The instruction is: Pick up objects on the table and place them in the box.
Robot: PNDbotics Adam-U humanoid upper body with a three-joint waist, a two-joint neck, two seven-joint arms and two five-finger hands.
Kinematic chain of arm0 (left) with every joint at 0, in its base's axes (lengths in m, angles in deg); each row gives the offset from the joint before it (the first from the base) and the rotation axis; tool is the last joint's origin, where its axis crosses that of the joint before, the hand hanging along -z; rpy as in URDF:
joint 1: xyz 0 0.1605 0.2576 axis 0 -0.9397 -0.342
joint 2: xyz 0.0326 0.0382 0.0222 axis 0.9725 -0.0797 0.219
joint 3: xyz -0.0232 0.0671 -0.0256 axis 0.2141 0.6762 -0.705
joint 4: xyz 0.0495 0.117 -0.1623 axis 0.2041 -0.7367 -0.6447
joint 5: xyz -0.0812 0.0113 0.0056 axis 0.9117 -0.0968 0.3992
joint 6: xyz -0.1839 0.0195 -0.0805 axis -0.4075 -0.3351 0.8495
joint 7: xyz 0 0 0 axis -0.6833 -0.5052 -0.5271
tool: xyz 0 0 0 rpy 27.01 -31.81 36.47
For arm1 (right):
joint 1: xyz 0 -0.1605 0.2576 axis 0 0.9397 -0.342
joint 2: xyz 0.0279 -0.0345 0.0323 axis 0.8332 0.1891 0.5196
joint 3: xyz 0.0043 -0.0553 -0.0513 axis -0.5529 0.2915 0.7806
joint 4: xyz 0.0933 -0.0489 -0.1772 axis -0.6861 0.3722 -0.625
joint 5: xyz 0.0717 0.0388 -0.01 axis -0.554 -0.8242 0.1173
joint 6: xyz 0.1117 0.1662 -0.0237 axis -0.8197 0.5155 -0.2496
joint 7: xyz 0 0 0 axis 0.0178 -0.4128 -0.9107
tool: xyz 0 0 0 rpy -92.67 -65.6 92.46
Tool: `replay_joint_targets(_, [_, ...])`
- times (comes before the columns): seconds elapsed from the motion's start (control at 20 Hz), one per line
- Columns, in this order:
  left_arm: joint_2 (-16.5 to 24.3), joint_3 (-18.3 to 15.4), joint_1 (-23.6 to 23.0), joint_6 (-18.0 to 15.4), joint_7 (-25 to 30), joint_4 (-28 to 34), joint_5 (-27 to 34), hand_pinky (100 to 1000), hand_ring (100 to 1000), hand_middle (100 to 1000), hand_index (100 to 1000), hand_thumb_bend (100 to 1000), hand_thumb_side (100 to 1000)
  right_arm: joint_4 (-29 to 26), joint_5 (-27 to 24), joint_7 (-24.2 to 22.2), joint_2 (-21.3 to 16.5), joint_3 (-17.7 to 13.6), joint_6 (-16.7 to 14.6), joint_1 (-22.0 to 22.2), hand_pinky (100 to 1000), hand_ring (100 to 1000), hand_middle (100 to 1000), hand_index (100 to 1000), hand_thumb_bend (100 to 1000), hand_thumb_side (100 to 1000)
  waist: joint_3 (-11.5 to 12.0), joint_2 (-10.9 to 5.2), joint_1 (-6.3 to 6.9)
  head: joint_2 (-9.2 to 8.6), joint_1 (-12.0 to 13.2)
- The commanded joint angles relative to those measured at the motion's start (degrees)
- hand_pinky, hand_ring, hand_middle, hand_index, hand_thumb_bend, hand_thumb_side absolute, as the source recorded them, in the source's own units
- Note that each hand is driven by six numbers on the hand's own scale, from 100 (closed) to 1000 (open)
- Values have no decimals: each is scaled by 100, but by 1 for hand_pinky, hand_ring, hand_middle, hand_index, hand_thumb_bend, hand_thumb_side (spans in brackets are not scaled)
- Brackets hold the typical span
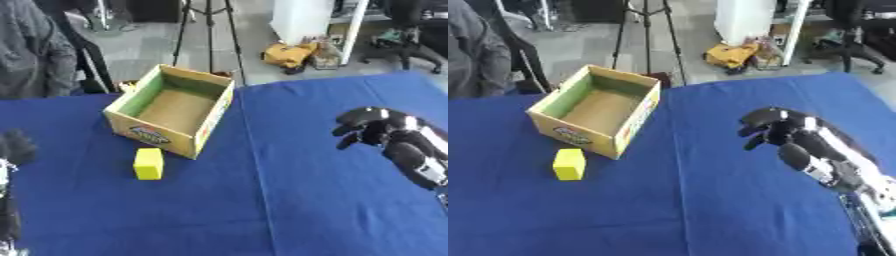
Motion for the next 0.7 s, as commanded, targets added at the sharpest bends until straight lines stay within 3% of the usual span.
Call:
replay_joint_targets(0.05, [522, 59, 353, 423, 649, 16, -586, 673, 650, 624, 768, 468, 618, -70, -52, -19, -100, -34, -13, -46, 656, 758, 766, 762, 521, 616, -16, -82, -10, -26, 9])
replay_joint_targets(0.35, [1415, 380, 1278, 1136, 2516, -213, -1738, 694, 673, 669, 821, 421, 544, -65, -53, -48, -99, -7, -8, -52, 656, 758, 766, 762, 521, 616, -64, -91, 4, -15, 39])
replay_joint_targets(0.6, [1704, 780, 2070, 1148, 4029, -876, -2244, 697, 669, 665, 828, 346, 518, -63, -48, -80, -96, 14, -4, -58, 656, 758, 766, 762, 521, 616, -108, -88, 7, 6, 70])
replay_joint_targets(0.7, [1750, 944, 2387, 1061, 4651, -1232, -2425, 694, 664, 662, 829, 355, 517, -63, -54, -84, -98, 19, -8, -59, 656, 758, 766, 762, 521, 616, -130, -92, 3, 13, 82])
